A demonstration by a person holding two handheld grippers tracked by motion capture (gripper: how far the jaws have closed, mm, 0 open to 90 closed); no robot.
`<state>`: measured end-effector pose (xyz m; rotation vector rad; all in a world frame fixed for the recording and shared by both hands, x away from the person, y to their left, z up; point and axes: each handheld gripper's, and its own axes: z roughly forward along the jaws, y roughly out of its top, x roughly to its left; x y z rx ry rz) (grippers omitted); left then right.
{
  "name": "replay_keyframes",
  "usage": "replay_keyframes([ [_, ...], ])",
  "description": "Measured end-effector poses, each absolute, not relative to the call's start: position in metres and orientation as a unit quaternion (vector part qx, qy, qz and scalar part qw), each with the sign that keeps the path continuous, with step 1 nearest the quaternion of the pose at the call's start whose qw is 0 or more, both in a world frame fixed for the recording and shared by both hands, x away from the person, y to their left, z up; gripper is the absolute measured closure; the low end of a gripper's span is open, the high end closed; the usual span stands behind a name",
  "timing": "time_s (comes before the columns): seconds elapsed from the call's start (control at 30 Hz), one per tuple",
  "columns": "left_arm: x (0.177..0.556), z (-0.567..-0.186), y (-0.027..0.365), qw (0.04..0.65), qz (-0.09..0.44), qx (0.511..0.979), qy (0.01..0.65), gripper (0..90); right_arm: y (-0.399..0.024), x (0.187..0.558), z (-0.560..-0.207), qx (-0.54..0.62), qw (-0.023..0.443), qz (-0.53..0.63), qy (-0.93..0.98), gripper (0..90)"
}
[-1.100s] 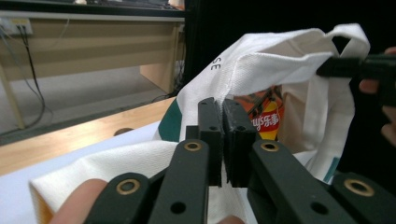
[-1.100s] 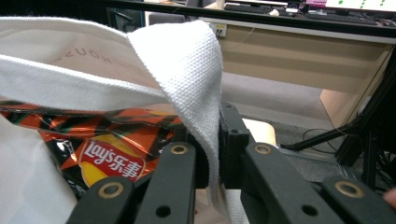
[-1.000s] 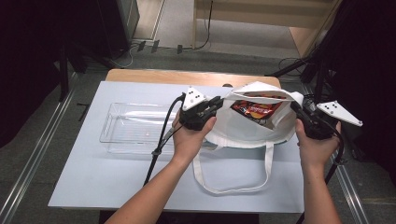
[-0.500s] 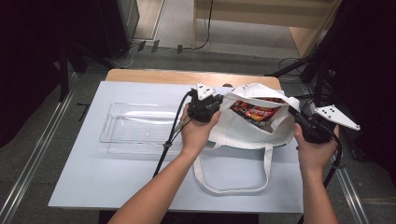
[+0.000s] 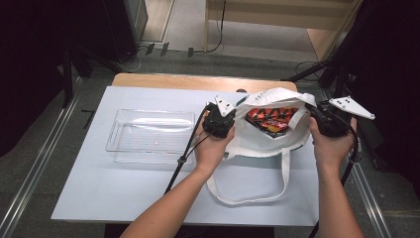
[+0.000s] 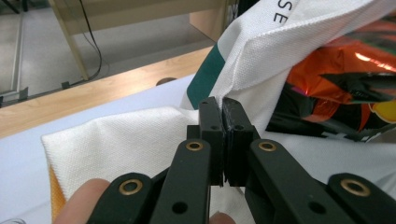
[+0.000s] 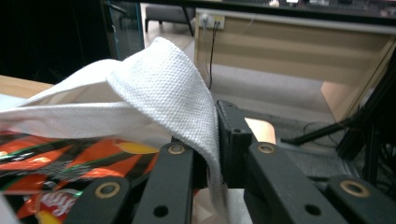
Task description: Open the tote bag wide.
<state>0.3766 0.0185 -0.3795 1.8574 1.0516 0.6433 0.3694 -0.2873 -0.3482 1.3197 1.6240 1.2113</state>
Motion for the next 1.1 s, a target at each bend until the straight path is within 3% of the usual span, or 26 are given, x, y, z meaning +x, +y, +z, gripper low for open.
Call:
replay_keyframes([
  [0.13,0.379,-0.386,0.020,0.435,0.241,0.755,0.428,89.6,-0.296,0.382,-0.361,0.529,0.326,0.453,0.639,78.1],
  [0.43,0.383,-0.392,0.022,0.430,0.230,0.753,0.442,88.5,-0.300,0.382,-0.371,0.527,0.314,0.466,0.638,81.3],
  [0.63,0.369,-0.386,0.027,0.472,0.243,0.738,0.417,66.1,-0.295,0.374,-0.363,0.522,0.324,0.465,0.638,85.8],
  [0.77,0.350,-0.378,0.027,0.493,0.275,0.725,0.394,58.0,-0.294,0.374,-0.362,0.531,0.317,0.469,0.631,85.9],
  [0.93,0.334,-0.371,0.025,0.541,0.259,0.724,0.341,61.0,-0.290,0.376,-0.362,0.534,0.319,0.465,0.630,85.9],
  [1.1,0.329,-0.370,0.013,0.546,0.247,0.739,0.308,62.8,-0.288,0.376,-0.362,0.537,0.319,0.464,0.628,85.9],
])
